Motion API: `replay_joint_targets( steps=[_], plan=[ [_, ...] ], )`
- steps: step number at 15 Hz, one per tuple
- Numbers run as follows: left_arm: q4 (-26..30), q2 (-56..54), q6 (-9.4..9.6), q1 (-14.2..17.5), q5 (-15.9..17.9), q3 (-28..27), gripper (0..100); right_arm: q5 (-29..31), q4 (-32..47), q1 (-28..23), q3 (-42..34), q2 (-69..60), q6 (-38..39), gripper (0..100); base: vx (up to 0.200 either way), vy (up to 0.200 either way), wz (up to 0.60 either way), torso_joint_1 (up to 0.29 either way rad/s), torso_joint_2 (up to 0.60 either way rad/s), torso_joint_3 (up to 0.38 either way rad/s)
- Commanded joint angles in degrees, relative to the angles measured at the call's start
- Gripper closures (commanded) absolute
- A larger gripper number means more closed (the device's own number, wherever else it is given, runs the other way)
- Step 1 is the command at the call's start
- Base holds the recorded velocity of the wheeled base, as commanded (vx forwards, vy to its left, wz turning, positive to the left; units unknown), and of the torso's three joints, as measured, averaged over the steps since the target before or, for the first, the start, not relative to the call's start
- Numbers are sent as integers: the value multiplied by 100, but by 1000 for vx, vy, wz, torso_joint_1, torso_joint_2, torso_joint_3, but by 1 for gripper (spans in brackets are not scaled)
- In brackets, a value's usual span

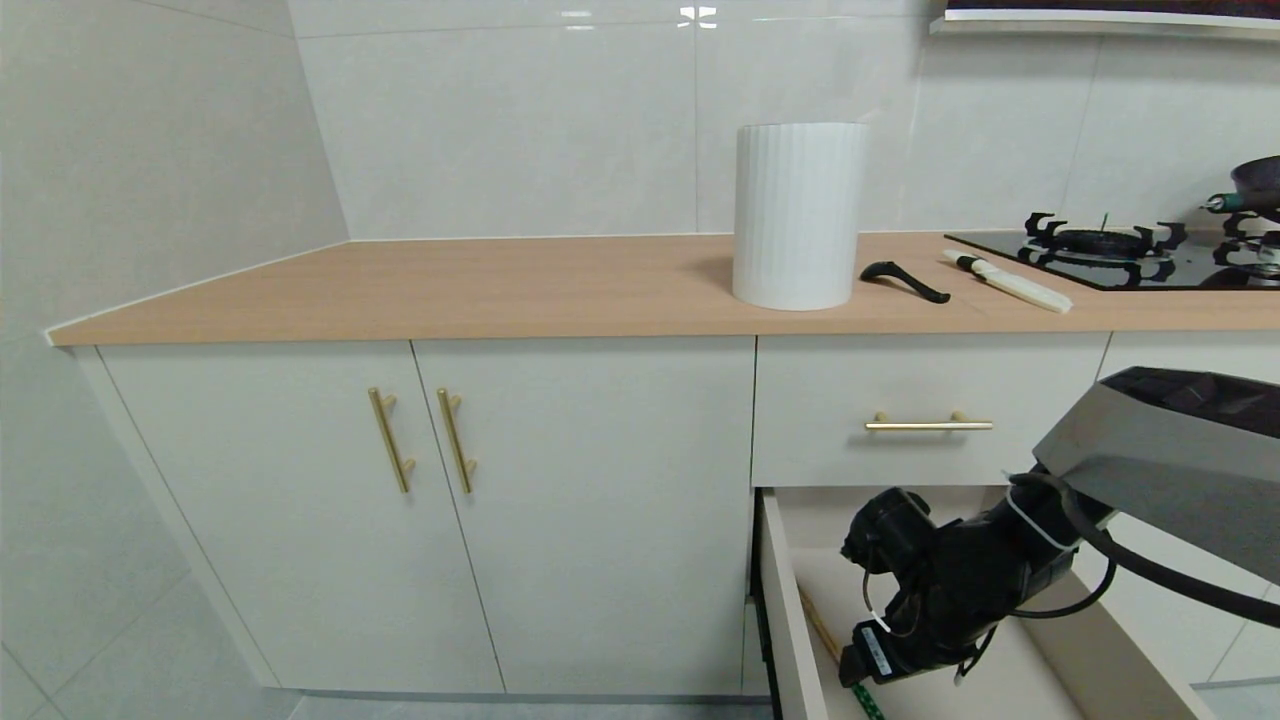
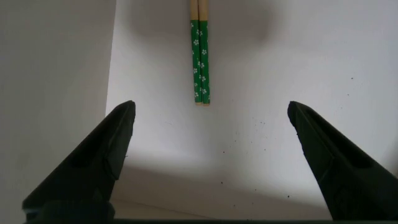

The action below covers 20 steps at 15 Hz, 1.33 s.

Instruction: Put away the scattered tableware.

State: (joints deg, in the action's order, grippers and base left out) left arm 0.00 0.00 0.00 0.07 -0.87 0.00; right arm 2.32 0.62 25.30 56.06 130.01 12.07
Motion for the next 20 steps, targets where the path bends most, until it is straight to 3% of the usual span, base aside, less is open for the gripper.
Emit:
replay_joint_targets(
  steps=[1, 5, 11, 20],
  plan=[
    [0, 0, 0, 1, -1, 0, 0, 23, 43, -7, -8, -442, 155, 0, 0, 0, 0, 0, 0, 0],
    [0, 0, 0, 1, -1, 0, 0, -38, 905, -429, 1, -2182, 208, 0, 0, 0, 0, 0, 0, 0],
    [0, 0, 0, 1, -1, 0, 0, 6, 949, -983, -69, -4397, -196, 0, 0, 0, 0, 0, 0, 0],
    [0, 0, 0, 1, -1, 0, 0, 23, 887, -1035, -219, -4757, -495, 0, 0, 0, 0, 4, -13, -8]
  ],
)
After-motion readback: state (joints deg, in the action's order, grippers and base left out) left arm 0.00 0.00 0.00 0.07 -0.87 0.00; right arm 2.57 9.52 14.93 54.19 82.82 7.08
